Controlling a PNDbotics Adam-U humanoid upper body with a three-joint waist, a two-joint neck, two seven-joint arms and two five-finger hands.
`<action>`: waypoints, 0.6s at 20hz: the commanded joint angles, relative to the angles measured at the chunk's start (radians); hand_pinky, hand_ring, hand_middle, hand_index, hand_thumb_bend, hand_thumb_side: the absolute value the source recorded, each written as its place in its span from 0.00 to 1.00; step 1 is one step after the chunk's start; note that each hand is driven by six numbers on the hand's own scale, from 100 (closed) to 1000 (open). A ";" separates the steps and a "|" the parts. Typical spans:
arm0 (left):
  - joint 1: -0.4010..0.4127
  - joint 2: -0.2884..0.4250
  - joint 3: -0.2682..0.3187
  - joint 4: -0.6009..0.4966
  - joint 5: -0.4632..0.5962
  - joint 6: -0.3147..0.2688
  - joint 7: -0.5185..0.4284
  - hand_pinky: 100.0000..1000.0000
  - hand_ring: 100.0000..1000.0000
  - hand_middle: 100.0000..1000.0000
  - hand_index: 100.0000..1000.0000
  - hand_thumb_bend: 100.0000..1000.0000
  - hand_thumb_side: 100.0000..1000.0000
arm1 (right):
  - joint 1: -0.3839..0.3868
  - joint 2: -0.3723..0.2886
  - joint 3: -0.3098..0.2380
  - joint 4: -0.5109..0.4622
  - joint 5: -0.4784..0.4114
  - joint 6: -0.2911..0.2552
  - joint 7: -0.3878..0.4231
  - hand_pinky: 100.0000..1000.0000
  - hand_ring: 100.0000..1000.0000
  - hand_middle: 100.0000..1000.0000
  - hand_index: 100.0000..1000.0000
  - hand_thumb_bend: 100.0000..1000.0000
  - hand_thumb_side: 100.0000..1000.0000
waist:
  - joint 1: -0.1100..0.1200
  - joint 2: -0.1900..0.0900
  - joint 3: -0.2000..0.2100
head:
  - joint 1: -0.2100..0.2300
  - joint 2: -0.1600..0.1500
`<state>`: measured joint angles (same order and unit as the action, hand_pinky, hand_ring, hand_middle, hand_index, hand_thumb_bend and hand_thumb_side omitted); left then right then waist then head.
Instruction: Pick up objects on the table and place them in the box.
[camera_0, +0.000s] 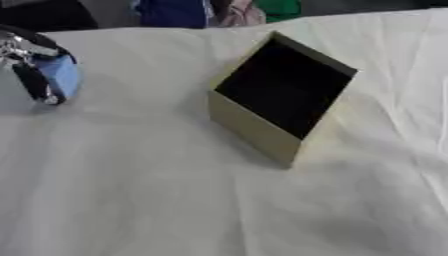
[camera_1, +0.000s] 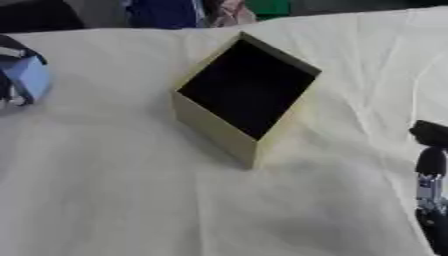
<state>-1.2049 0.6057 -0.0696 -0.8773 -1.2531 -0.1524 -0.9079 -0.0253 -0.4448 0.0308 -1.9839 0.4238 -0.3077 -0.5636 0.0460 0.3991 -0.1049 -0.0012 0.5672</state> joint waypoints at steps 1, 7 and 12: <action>-0.029 0.020 0.005 -0.039 -0.005 0.007 0.002 0.87 0.82 0.77 0.97 0.05 0.08 | 0.003 -0.015 -0.013 -0.016 -0.005 0.002 0.000 0.64 0.71 0.57 0.74 0.00 0.91 | -0.005 -0.035 0.002 | -0.006 0.010; -0.033 0.020 -0.001 -0.096 0.033 -0.002 0.013 0.86 0.80 0.75 0.95 0.00 0.07 | 0.010 -0.025 -0.019 -0.016 -0.024 -0.006 0.001 0.64 0.70 0.58 0.74 0.00 0.91 | -0.011 -0.068 0.011 | -0.027 0.037; -0.041 -0.001 -0.028 -0.167 0.079 -0.029 0.011 0.86 0.80 0.75 0.95 0.00 0.08 | 0.015 -0.035 -0.026 -0.016 -0.042 -0.009 0.004 0.64 0.70 0.58 0.74 0.00 0.90 | -0.016 -0.097 0.016 | -0.041 0.055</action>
<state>-1.2162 0.5948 -0.0933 -1.0100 -1.1892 -0.1718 -0.8970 -0.0087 -0.4492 0.0179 -1.9839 0.3911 -0.3128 -0.5605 0.0319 0.3220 -0.0892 -0.0376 0.6154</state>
